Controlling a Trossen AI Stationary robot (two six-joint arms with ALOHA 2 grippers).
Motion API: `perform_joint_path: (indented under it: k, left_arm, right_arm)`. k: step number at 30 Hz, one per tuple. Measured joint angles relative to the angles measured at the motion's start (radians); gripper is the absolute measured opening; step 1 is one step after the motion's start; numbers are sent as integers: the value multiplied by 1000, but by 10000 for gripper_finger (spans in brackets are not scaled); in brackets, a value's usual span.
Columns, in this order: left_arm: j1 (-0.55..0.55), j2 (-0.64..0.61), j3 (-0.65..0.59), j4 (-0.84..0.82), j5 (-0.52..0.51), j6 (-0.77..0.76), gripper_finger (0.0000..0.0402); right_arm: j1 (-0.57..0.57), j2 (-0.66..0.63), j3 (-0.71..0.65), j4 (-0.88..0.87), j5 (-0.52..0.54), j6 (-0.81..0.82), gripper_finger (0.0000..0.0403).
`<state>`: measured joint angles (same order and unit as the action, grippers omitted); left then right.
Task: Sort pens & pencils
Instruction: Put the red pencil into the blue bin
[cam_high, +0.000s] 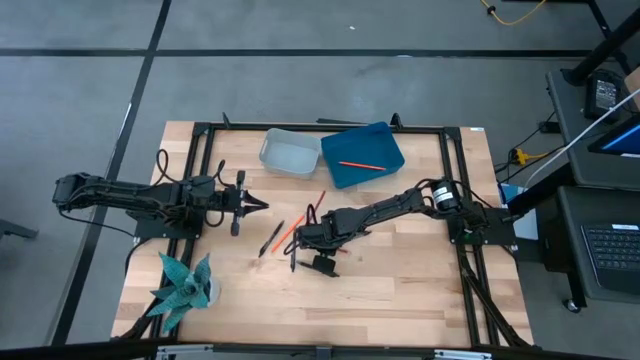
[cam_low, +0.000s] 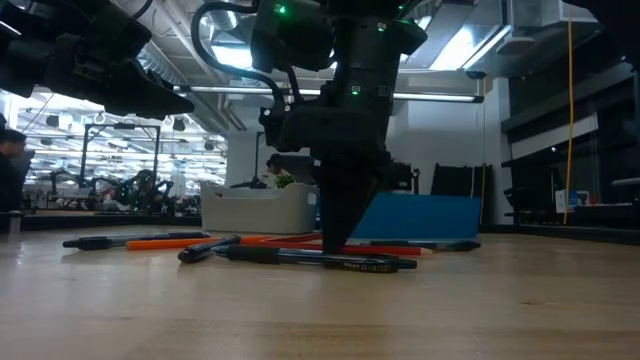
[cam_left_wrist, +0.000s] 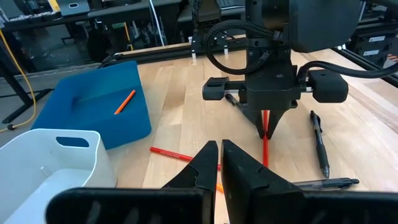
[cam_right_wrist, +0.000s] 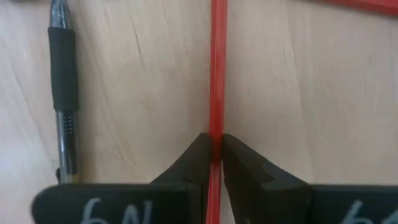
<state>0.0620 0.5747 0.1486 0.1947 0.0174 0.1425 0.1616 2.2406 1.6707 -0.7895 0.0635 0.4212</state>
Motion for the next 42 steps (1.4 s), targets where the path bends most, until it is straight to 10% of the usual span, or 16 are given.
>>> perform_joint_path:
  k: [42]
  left_arm:
    - [0,0,0,-1,0,0,14]
  right_arm:
    - [-2,-43,116,-88,26,-92,28]
